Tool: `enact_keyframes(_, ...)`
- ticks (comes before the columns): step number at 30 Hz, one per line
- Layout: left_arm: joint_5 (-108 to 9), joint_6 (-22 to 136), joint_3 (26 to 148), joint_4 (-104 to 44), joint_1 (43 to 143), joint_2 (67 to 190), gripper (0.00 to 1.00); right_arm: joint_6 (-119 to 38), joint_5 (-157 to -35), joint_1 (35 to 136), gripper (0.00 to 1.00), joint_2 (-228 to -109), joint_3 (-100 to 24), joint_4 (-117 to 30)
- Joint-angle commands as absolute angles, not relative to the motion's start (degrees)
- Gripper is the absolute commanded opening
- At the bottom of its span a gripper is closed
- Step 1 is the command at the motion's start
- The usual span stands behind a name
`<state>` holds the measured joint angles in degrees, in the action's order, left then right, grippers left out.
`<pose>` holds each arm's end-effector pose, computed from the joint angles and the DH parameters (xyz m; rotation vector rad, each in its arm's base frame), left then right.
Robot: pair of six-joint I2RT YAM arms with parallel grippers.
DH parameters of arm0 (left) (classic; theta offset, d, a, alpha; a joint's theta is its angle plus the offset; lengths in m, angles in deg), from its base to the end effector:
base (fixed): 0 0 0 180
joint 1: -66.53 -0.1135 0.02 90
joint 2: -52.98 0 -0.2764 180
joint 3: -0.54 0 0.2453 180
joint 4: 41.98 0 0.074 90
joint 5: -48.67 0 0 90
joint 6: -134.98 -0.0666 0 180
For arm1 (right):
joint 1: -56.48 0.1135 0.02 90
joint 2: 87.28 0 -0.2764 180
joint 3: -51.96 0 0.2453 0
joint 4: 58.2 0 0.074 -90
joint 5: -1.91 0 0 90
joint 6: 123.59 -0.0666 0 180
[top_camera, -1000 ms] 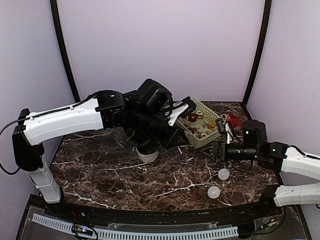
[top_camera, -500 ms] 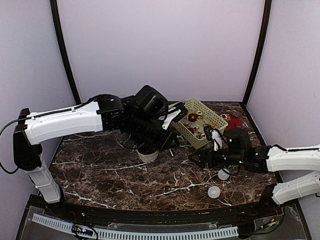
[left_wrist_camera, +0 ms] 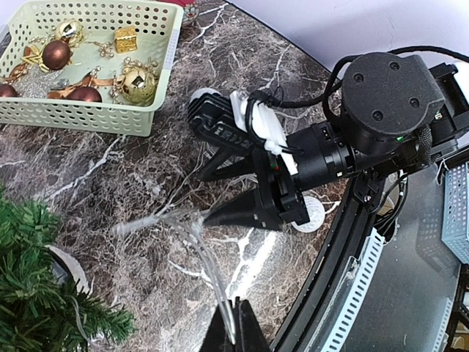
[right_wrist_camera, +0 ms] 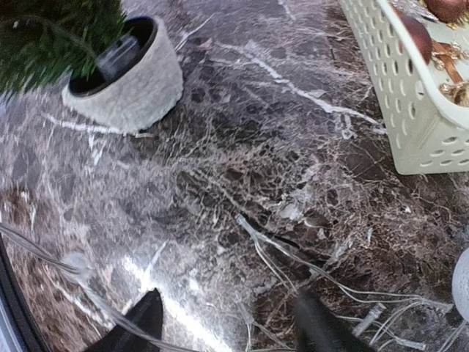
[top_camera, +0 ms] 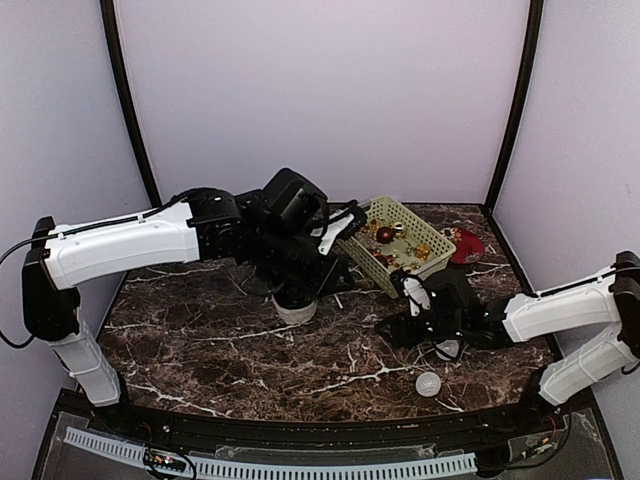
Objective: Decorate the small christmas tree
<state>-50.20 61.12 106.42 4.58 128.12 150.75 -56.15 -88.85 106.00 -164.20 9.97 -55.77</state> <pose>0.1859 -0.3652 0.3350 1.0061 2.1704 -0.8687 0.1748 0.2062 0.1570 -0.5473 2.2505 0.6865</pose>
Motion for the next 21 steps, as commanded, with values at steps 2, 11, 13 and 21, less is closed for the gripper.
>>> enact_keyframes(2,-47.9,63.6,102.2,2.2,127.5,146.0,0.00,-58.2,-82.1,106.5,0.16,-164.0,8.6,-59.4)
enact_keyframes(11,-44.1,69.0,89.4,-5.1,126.2,138.5,0.00,-62.2,-80.0,106.5,0.00,-146.9,8.7,-46.6)
enact_keyframes(13,-43.6,69.9,86.8,-6.9,125.9,136.4,0.00,-62.2,-80.6,106.5,0.00,-143.4,7.5,-43.5)
enact_keyframes(21,-43.1,74.6,79.5,-10.6,123.7,131.1,0.00,-60.3,-82.3,107.1,0.00,-146.2,-8.7,-29.4)
